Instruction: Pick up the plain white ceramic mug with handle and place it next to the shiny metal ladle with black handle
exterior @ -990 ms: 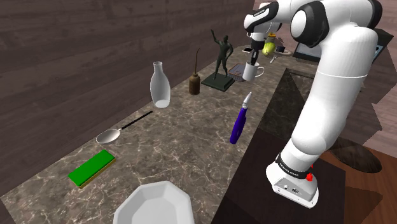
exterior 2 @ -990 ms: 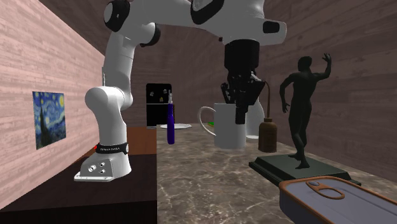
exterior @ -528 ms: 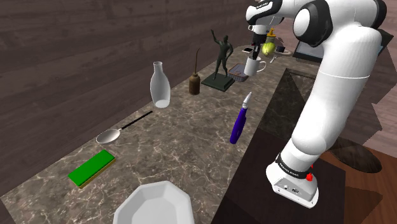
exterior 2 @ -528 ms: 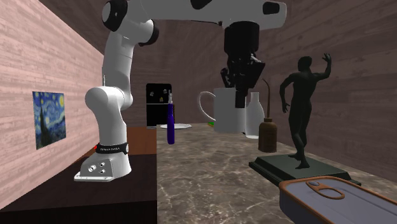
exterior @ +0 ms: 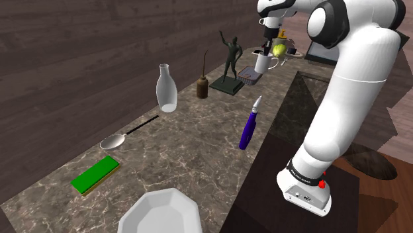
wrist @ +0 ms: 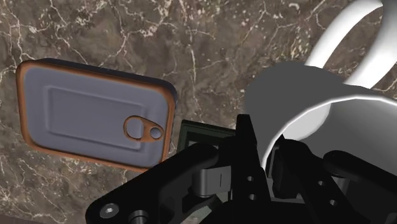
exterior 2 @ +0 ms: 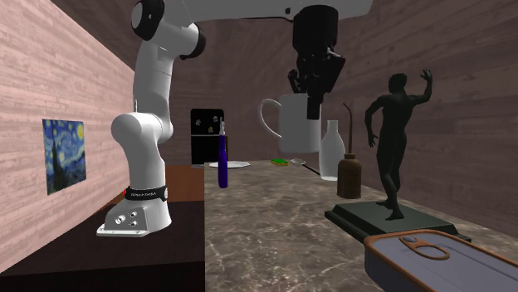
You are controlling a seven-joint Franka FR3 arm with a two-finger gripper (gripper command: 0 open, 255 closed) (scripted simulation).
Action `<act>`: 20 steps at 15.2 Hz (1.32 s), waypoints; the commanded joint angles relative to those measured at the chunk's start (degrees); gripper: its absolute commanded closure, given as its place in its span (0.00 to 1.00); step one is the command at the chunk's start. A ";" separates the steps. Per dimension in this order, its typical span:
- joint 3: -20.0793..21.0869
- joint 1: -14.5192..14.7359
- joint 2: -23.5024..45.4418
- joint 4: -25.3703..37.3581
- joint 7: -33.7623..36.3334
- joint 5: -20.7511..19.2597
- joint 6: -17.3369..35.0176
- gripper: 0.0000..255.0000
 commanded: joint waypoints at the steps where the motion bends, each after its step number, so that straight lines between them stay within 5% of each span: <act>1: 0.66 1.69 -1.97 -1.88 2.46 -1.23 0.28 1.00; 10: 6.64 9.60 -11.51 -11.55 17.34 -6.53 1.73 1.00; 20: 14.48 16.12 -15.33 -15.61 32.02 -7.38 1.79 1.00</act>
